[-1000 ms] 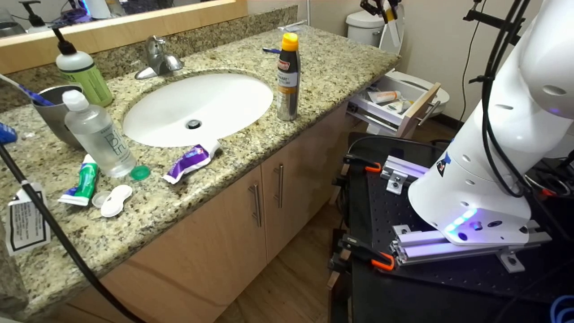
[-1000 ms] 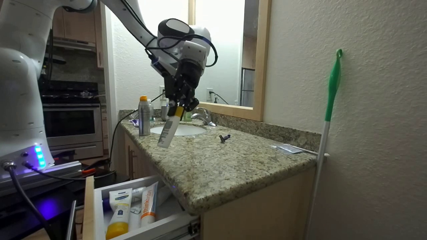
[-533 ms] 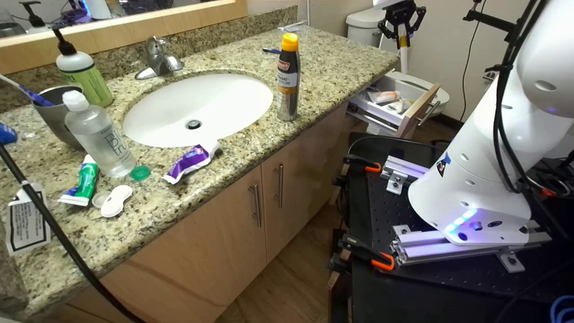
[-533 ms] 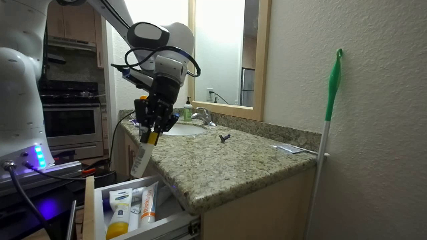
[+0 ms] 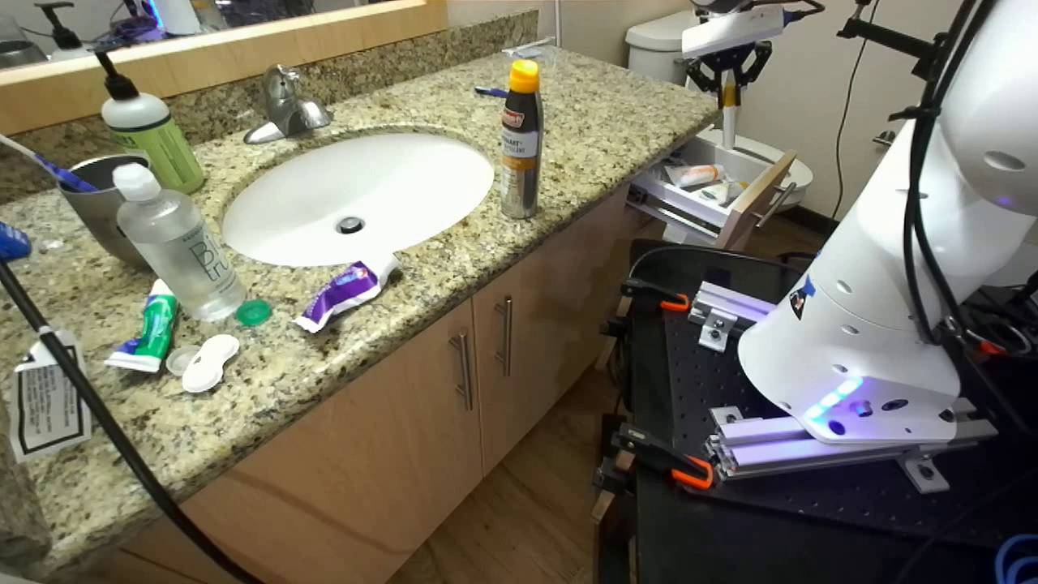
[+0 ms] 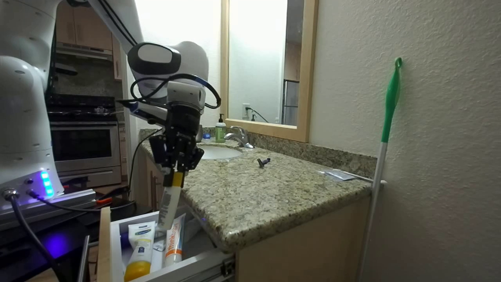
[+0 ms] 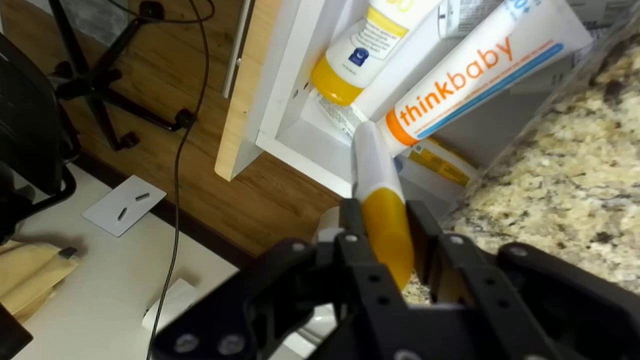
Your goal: Pick the tubes and the small bottle on the right side of the counter, put them in the drawer then close it
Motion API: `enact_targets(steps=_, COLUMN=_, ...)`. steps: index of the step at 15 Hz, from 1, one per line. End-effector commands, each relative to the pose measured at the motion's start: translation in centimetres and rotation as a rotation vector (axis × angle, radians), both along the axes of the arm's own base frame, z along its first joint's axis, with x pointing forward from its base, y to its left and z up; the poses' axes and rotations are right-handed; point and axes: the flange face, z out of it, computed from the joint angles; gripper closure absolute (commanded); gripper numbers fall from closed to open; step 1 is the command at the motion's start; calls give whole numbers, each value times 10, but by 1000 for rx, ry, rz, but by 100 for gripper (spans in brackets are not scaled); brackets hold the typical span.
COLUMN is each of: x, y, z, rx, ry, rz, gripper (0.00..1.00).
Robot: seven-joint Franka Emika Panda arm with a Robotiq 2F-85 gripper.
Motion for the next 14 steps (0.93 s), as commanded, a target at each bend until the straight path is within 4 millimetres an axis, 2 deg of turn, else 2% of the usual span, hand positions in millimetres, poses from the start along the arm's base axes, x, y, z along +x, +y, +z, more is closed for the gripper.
enact_targets(steps=1, x=0, y=9, z=-13, rx=-81, ry=39, rz=43, gripper=93)
enact_targets(steps=2, x=1, y=11, z=-16, rx=-93, ry=61, rz=51, gripper=49)
enact_targets(steps=4, x=5, y=15, z=-19, rx=-108, ry=107, rz=70, gripper=42)
enact_targets(steps=7, x=12, y=19, z=-21, rx=-119, ry=155, rz=85, gripper=19)
enact_targets(steps=9, x=16, y=17, z=-15, rx=-120, ry=147, rz=67, gripper=5)
enact_targets(steps=10, x=16, y=16, z=-9, rx=-110, ry=130, rz=40, gripper=1)
enact_targets(steps=11, x=17, y=16, z=-18, rx=-118, ry=131, rz=66, gripper=16)
enact_targets(steps=13, x=17, y=14, z=-14, rx=-119, ry=135, rz=54, gripper=3)
enact_targets(steps=14, x=17, y=14, z=-13, rx=-119, ry=133, rz=53, gripper=0)
